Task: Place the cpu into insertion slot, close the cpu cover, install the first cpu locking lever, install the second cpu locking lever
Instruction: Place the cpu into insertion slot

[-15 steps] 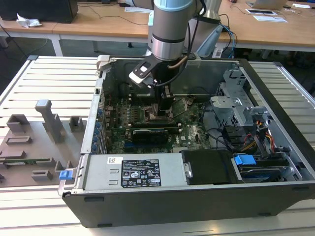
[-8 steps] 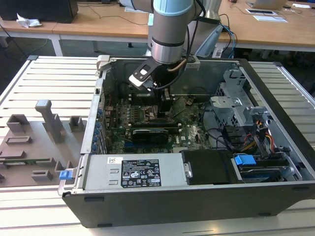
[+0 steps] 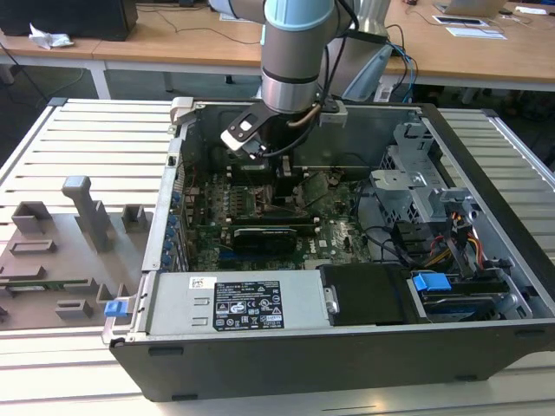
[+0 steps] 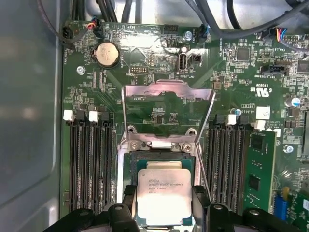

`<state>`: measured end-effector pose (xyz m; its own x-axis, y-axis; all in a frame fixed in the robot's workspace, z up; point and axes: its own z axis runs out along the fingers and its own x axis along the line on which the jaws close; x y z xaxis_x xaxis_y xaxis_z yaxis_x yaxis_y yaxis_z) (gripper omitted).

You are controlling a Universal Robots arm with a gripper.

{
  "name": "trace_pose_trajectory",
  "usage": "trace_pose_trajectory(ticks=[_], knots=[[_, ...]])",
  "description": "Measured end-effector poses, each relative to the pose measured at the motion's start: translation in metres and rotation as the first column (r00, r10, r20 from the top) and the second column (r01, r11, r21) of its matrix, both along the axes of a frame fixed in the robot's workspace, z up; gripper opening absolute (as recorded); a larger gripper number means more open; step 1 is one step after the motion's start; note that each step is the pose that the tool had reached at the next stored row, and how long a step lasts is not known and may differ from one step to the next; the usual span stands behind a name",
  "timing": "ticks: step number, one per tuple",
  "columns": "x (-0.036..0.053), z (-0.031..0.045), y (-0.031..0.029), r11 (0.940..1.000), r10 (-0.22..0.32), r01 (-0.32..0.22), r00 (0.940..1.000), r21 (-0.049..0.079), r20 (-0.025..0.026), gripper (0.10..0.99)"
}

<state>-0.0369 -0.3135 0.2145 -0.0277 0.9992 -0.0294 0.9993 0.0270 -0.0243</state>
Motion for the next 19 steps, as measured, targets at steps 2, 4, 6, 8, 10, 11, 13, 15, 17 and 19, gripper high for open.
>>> trace_pose_trajectory(ticks=[2, 4, 6, 8, 10, 11, 13, 15, 17, 19], knots=[[0.0000, -0.0030, 0.0010, 1.0000, -0.005, 0.005, 1.0000, 0.000, 0.0000, 0.541], [0.0000, -0.0049, 0.0016, 1.0000, -0.005, 0.005, 1.0000, 0.000, -0.0001, 0.541], [0.0001, -0.0073, 0.0022, 1.0000, -0.004, 0.004, 1.0000, 0.000, 0.0000, 0.541], [0.0001, -0.0105, 0.0028, 1.0000, -0.005, 0.005, 1.0000, 0.000, 0.0000, 0.541], [0.0001, -0.0116, 0.0029, 1.0000, -0.005, 0.005, 1.0000, -0.001, -0.0002, 0.541], [0.0002, -0.0129, 0.0032, 1.0000, -0.005, 0.005, 1.0000, 0.000, -0.0001, 0.541], [0.0002, -0.0140, 0.0034, 1.0000, -0.006, 0.006, 1.0000, 0.001, -0.0001, 0.541], [0.0004, -0.0149, 0.0036, 1.0000, -0.008, 0.008, 1.0000, 0.001, 0.0000, 0.541], [0.0004, -0.0149, 0.0035, 1.0000, -0.008, 0.008, 1.0000, 0.001, -0.0001, 0.541], [0.0004, -0.0150, 0.0035, 1.0000, -0.008, 0.008, 1.0000, 0.001, -0.0001, 0.541]])
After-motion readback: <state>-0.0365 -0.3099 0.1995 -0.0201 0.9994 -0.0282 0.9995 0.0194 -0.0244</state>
